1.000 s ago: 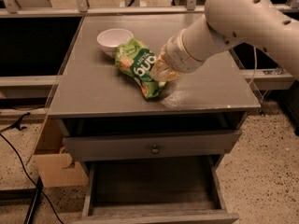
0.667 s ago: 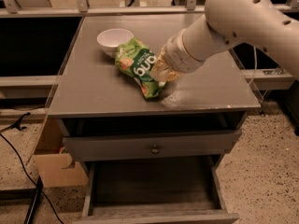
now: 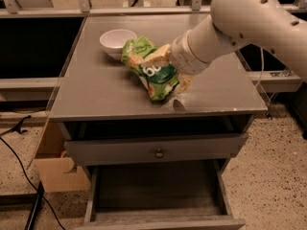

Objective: Place green rice chip bag into middle drawer

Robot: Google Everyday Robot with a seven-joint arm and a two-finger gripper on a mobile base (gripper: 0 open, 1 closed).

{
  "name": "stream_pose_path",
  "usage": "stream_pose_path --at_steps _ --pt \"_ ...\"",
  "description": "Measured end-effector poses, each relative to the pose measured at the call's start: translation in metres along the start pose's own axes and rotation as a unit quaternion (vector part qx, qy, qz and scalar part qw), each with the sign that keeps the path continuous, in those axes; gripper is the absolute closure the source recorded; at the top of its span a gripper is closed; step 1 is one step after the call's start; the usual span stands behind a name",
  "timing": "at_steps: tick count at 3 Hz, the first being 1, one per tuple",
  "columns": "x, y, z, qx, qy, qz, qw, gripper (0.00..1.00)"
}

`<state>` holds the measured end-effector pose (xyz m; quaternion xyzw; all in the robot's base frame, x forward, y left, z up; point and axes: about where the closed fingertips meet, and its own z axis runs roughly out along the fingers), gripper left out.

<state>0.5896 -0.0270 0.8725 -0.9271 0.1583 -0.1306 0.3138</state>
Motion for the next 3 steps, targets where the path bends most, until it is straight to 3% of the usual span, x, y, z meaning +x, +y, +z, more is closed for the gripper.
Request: stream_pose_path --at_steps 2,3 --pt "-0.0003 -0.0010 -0.0006 0.000 0.002 -0.001 1.0000 0.00" --pt "0.0046 -0.0025 -0.0050 0.004 0.020 -0.005 0.9998 0.00"
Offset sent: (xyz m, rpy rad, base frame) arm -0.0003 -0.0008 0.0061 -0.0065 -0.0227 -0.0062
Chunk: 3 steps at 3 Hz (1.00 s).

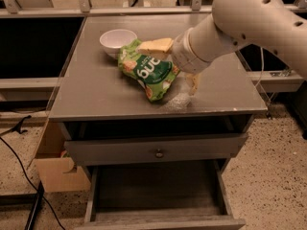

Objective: Place green rice chip bag into middle drawer

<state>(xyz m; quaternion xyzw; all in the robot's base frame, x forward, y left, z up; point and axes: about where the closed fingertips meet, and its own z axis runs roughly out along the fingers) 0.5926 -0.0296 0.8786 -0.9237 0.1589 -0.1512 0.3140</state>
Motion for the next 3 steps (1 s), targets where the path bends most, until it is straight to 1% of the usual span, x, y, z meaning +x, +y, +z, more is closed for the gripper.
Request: stream_pose_path --at_steps 1,2,3 --pt "0.009 0.000 -0.004 0.011 0.024 -0.002 0.9997 0.00" --pt "0.020 0.001 -0.005 0.027 0.043 0.003 0.9987 0.00" --pt "0.027 0.001 -0.002 0.044 0.050 0.016 0.9976 0.00"
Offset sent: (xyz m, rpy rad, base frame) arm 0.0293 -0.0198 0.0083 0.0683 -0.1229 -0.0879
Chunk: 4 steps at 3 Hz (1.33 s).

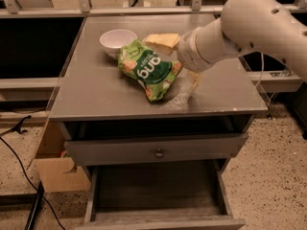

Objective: Place green rice chip bag into middle drawer

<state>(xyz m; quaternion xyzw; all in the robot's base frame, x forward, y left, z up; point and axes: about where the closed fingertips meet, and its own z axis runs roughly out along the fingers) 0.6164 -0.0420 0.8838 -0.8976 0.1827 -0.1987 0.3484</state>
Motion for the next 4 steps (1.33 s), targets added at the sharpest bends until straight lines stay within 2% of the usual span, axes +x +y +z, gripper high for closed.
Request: stream_pose_path --at_steps 2,4 --pt "0.010 0.006 0.011 0.050 -0.006 0.045 0.9977 0.00" --pt "0.015 0.005 0.006 0.091 -0.005 0.066 0.9936 0.00"
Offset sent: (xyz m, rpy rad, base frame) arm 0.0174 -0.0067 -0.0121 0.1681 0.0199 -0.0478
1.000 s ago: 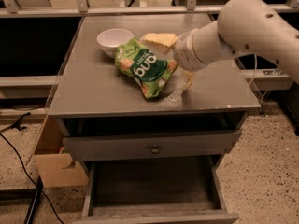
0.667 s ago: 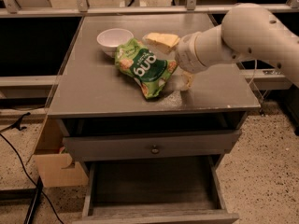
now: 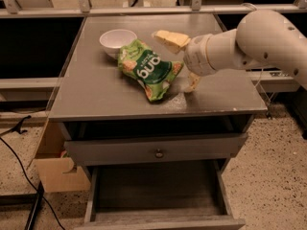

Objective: Place green rice chip bag into middle drawer

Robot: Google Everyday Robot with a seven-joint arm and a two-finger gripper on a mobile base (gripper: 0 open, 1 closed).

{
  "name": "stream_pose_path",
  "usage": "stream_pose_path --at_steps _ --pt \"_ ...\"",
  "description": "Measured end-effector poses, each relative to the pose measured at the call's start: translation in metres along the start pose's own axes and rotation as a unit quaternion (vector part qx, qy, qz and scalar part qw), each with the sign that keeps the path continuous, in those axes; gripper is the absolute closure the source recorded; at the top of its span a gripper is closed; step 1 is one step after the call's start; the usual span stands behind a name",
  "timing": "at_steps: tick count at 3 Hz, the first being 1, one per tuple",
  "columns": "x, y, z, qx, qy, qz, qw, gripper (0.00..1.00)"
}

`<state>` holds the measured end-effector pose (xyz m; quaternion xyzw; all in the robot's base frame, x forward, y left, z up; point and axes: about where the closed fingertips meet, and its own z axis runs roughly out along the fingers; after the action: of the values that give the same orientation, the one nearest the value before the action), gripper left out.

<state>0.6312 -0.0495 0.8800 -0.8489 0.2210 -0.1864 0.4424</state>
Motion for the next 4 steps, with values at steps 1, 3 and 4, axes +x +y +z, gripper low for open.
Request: stream_pose_path --at_steps 1,3,4 --pt "0.0010 -0.0053 -0.0067 0.023 0.003 0.004 0.9997 0.00" --pt "0.0015 -0.0107 -0.0160 0.069 0.001 0.024 0.9973 0.00" --pt "0.0003 -0.0091 -0.0142 0.087 -0.003 0.033 0.9956 0.00"
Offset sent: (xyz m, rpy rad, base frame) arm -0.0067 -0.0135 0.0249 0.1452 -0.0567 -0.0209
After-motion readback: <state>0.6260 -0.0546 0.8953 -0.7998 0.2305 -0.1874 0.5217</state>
